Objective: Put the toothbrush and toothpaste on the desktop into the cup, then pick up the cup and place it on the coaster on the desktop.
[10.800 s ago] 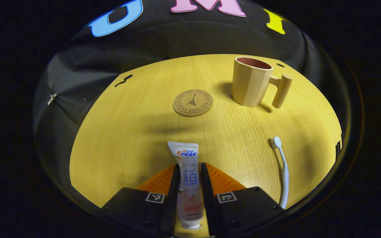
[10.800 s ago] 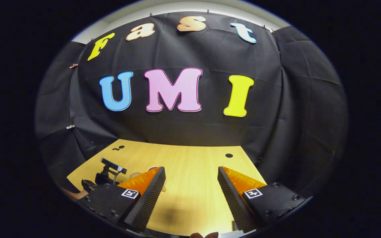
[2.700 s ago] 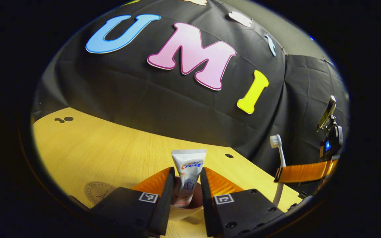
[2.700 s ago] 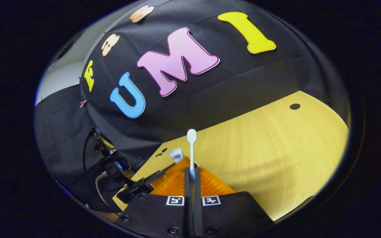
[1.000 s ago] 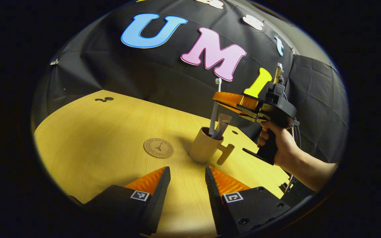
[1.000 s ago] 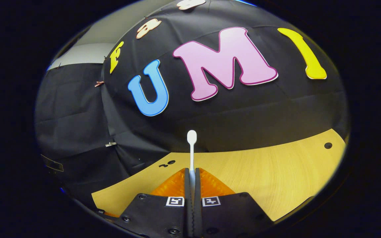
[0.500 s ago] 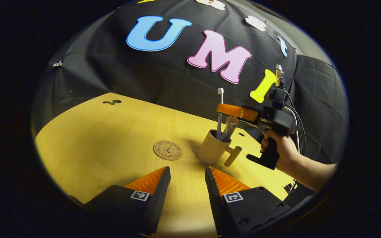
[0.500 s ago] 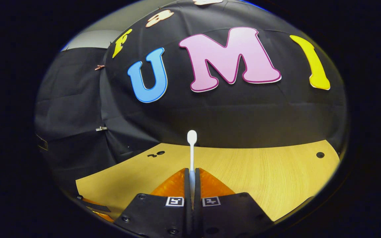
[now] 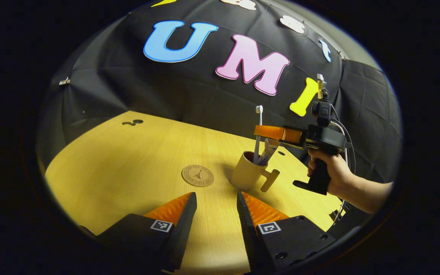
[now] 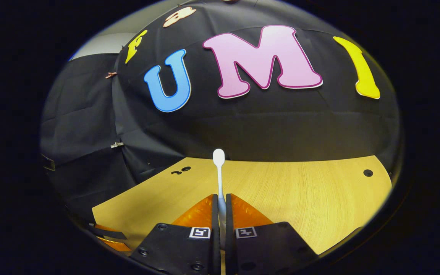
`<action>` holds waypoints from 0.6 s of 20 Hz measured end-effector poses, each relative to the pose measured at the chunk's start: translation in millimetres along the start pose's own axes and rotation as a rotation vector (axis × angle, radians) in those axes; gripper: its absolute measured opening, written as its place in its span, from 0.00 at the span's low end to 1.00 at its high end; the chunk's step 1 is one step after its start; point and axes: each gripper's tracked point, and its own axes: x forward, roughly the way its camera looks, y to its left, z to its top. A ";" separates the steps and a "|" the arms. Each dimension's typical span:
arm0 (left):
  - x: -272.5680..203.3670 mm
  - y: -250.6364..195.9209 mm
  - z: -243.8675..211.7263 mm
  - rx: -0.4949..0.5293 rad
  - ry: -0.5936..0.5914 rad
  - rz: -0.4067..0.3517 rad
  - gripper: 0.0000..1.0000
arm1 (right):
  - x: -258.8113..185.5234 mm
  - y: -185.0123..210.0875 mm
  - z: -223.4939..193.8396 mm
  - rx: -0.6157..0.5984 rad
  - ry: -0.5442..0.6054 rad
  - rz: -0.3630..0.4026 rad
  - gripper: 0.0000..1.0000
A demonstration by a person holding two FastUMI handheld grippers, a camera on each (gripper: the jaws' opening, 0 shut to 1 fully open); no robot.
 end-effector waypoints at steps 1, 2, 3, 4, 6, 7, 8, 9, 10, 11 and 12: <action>-6.4 -2.7 8.0 0.013 -0.004 -0.002 0.66 | 0.2 -1.5 -0.9 -0.005 0.015 -0.009 0.09; -12.0 -5.6 15.0 0.017 -0.007 -0.006 0.66 | -1.5 -0.1 -1.9 -0.001 0.033 -0.009 0.03; -18.3 -9.1 22.6 0.012 -0.010 -0.011 0.66 | 0.3 1.4 -3.9 -0.001 0.052 -0.007 0.11; -25.2 -11.6 30.0 -0.001 -0.013 -0.014 0.66 | 0.5 1.8 -5.3 0.000 0.070 -0.008 0.10; -40.4 -14.8 41.9 -0.033 -0.013 -0.013 0.66 | 1.6 4.0 -7.7 0.019 0.111 -0.007 0.11; -46.8 -16.4 48.8 -0.044 -0.016 -0.010 0.66 | 1.6 5.3 -9.3 0.029 0.131 -0.007 0.12; -53.9 -15.8 53.4 -0.049 -0.020 -0.003 0.66 | 0.4 6.0 -9.5 0.043 0.145 -0.012 0.12; -62.7 -15.7 58.0 -0.051 -0.022 0.000 0.66 | -0.3 7.1 -10.3 0.066 0.159 -0.010 0.13; -69.2 -15.9 60.8 -0.052 -0.022 0.003 0.66 | -2.3 8.4 -10.4 0.094 0.171 -0.006 0.13; -76.8 -15.1 65.1 -0.049 -0.023 0.005 0.66 | -1.2 8.5 -11.3 0.111 0.180 -0.014 0.16; -81.8 -12.1 67.9 -0.046 -0.024 0.012 0.66 | -1.8 7.3 -10.8 0.119 0.187 -0.020 0.17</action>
